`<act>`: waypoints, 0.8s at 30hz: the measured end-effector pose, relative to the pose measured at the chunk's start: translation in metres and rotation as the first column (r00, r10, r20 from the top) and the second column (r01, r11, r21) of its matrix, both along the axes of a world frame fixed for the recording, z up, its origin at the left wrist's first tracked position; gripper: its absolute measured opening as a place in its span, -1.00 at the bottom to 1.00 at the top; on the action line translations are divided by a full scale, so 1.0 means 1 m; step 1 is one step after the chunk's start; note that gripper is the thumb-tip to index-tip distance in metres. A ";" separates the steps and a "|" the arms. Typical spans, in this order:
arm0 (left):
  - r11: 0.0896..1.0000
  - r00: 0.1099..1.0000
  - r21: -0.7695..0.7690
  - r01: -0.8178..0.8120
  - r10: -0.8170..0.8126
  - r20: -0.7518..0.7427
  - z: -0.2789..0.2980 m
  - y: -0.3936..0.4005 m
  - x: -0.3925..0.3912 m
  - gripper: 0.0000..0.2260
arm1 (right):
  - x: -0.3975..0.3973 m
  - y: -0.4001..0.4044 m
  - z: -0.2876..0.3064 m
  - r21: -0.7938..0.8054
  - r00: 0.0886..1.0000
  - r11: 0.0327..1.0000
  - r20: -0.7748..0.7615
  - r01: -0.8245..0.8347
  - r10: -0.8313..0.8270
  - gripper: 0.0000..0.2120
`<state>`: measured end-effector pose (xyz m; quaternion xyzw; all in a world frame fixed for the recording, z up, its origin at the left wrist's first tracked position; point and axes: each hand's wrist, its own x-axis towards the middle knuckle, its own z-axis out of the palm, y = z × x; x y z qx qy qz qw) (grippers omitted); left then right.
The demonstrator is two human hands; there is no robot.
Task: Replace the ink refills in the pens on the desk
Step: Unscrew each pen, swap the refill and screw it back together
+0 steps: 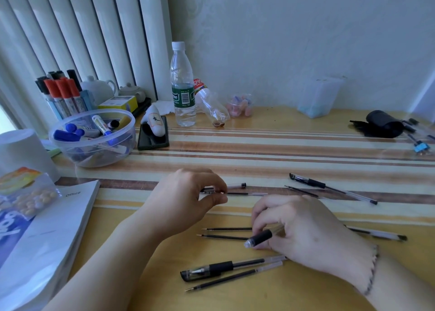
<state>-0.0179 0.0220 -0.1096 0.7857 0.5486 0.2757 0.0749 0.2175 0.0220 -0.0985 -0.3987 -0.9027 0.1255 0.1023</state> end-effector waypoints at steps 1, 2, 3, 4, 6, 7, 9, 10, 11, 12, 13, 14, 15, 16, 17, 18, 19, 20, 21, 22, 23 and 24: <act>1.000 1.000 -0.008 0.009 -0.009 0.005 0.000 0.000 0.000 -0.90 | 0.000 0.000 0.000 0.008 1.000 1.000 0.013 -0.014 0.014 -0.84; 1.000 1.000 -0.018 0.018 -0.018 0.012 0.001 0.000 0.000 -0.90 | -0.002 -0.001 0.001 0.018 0.999 0.999 0.030 -0.032 0.031 -0.87; 0.999 1.000 -0.031 0.023 -0.022 0.019 0.001 0.001 -0.001 -0.90 | -0.002 -0.001 0.001 0.030 0.998 0.999 0.048 -0.045 0.044 -0.89; 0.999 0.999 -0.052 0.016 -0.014 0.033 0.002 0.002 -0.001 -0.90 | -0.003 -0.001 0.000 0.037 0.997 0.998 0.054 -0.051 0.049 -0.91; 0.992 0.994 -0.123 -0.030 0.043 0.100 0.004 0.003 -0.004 -0.94 | 0.002 0.000 0.001 0.057 0.999 0.998 0.028 -0.034 0.033 -0.93; 0.986 0.987 -0.160 -0.051 0.074 0.140 0.006 0.004 -0.006 -0.95 | 0.006 0.001 0.002 0.059 1.000 0.998 -0.010 -0.003 0.003 -0.95; 0.977 0.969 -0.209 -0.039 0.088 0.232 0.009 0.003 -0.007 -0.97 | 0.013 0.003 0.007 -0.019 0.973 0.996 -0.214 0.084 -0.086 -0.93; 0.973 0.950 -0.230 0.010 0.062 0.305 0.011 0.002 -0.004 -0.98 | 0.015 0.003 0.010 -0.092 0.926 0.990 -0.353 0.111 -0.136 -0.91; 0.964 0.922 -0.252 0.088 0.018 0.387 0.012 0.000 0.001 -0.97 | 0.015 0.003 0.013 -0.154 0.870 0.981 -0.461 0.116 -0.175 -0.90; 0.948 0.888 -0.267 0.173 -0.032 0.459 0.014 -0.003 0.008 -0.96 | 0.013 0.002 0.014 -0.191 0.831 0.975 -0.521 0.110 -0.196 -0.89; 0.933 0.854 -0.265 0.245 -0.078 0.515 0.014 -0.006 0.016 -0.93 | 0.010 0.001 0.014 -0.207 0.818 0.973 -0.541 0.097 -0.197 -0.89; 0.920 0.817 -0.252 0.302 -0.113 0.565 0.015 -0.008 0.023 -0.89 | 0.005 0.000 0.012 -0.213 0.816 0.974 -0.547 0.078 -0.185 -0.89; 0.909 0.772 -0.233 0.346 -0.134 0.622 0.015 -0.011 0.029 -0.87 | 0.001 -0.001 0.009 -0.213 0.815 0.975 -0.554 0.061 -0.172 -0.89; 0.901 0.720 -0.211 0.379 -0.144 0.679 0.016 -0.014 0.033 -0.85 | -0.002 -0.003 0.007 -0.223 0.807 0.974 -0.566 0.047 -0.168 -0.87; 0.897 0.670 -0.187 0.401 -0.147 0.727 0.017 -0.015 0.035 -0.85 | -0.004 -0.004 0.007 -0.239 0.795 0.971 -0.583 0.032 -0.169 -0.83; 0.894 0.627 -0.169 0.416 -0.147 0.765 0.017 -0.015 0.036 -0.88 | -0.005 -0.004 0.007 -0.254 0.781 0.967 -0.601 0.015 -0.169 -0.80; 0.892 0.591 -0.157 0.423 -0.141 0.795 0.017 -0.015 0.036 -0.90 | -0.004 -0.003 0.006 -0.257 0.767 0.966 -0.620 -0.002 -0.163 -0.80; 0.894 0.558 -0.145 0.425 -0.132 0.819 0.017 -0.014 0.034 -0.91 | -0.003 -0.002 0.007 -0.262 0.747 0.965 -0.644 -0.015 -0.163 -0.81; 0.897 0.525 -0.137 0.421 -0.118 0.843 0.016 -0.012 0.032 -0.90 | -0.002 -0.001 0.009 -0.271 0.720 0.962 -0.672 -0.020 -0.174 -0.80; 0.900 0.476 -0.135 0.415 -0.088 0.875 0.015 -0.010 0.029 -0.88 | -0.001 -0.001 0.012 -0.287 0.689 0.958 -0.699 -0.021 -0.194 -0.76; 0.903 0.399 -0.133 0.408 -0.045 0.916 0.015 -0.008 0.026 -0.85 | 0.001 0.000 0.013 -0.305 0.666 0.952 -0.715 -0.023 -0.213 -0.71; 0.904 0.307 -0.129 0.407 -0.002 0.952 0.016 -0.007 0.023 -0.83 | 0.003 0.001 0.012 -0.329 0.652 0.944 -0.720 -0.019 -0.237 -0.65</act>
